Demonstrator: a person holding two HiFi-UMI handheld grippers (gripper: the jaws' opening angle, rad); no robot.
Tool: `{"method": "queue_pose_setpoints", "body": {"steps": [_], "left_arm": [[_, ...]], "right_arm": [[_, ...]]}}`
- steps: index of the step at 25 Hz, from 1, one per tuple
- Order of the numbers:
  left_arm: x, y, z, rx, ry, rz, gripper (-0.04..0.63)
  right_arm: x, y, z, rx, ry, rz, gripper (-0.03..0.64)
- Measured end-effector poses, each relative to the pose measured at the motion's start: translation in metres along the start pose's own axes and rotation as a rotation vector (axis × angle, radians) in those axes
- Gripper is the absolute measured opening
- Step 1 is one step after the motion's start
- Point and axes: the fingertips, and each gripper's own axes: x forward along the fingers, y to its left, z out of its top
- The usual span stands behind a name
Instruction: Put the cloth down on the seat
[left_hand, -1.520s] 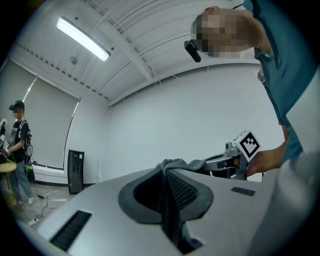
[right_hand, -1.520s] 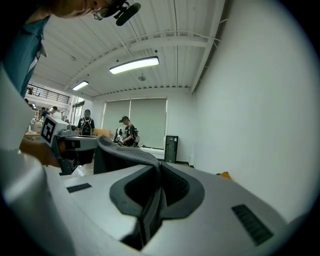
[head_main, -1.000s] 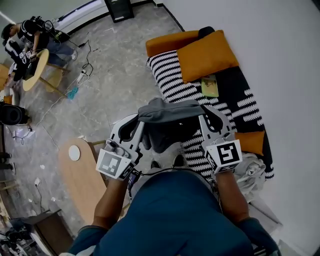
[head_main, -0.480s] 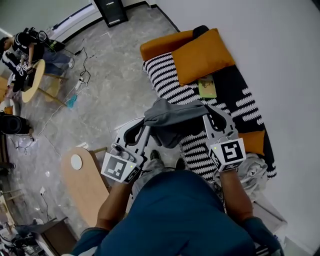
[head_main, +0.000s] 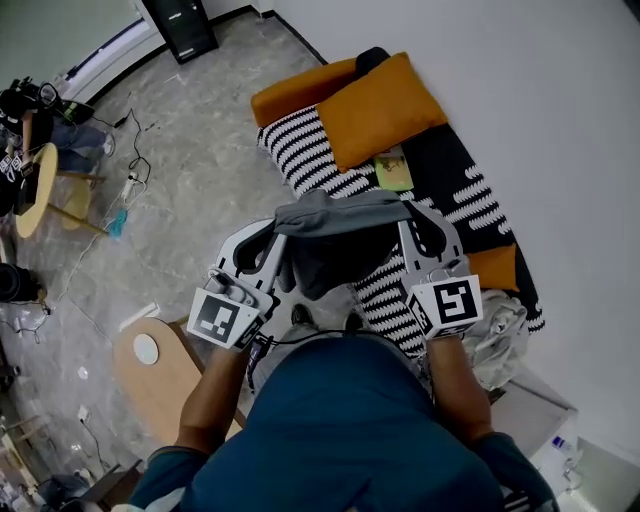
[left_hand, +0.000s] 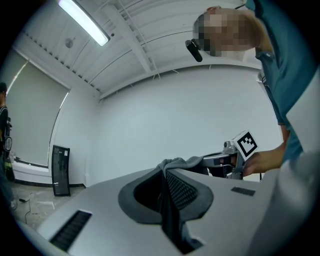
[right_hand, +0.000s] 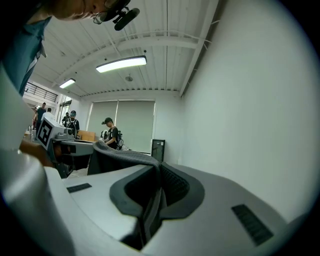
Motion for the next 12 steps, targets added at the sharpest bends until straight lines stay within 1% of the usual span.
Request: {"method": "queue_pose_setpoints", "body": {"steps": [2,3,7,9,12], "left_arm": [[0.006,0.006,0.003,0.017,-0.034,-0.011,0.023],[0.009,0.007,0.003,0.022,-0.036,-0.019,0.023],[0.032,0.009,-0.005,0.048,0.009,-0.047,0.023],[0.049,0.006,-0.007,0.087,0.010,-0.048,0.023],[0.074,-0.001,-0.003,0.159,-0.010,-0.020,0.023]], "right_arm": [[0.000,-0.001,-0.001,-0.006,-0.005,-0.023,0.033],[0.000,-0.003,-0.002,-0.009,-0.006,-0.032,0.032],[-0.001,-0.019,-0.001,-0.035,-0.033,-0.063,0.032],[-0.004,-0.032,-0.003,-0.058,-0.054,-0.078,0.032],[-0.007,-0.053,0.003,-0.131,-0.092,-0.114,0.032]]}}
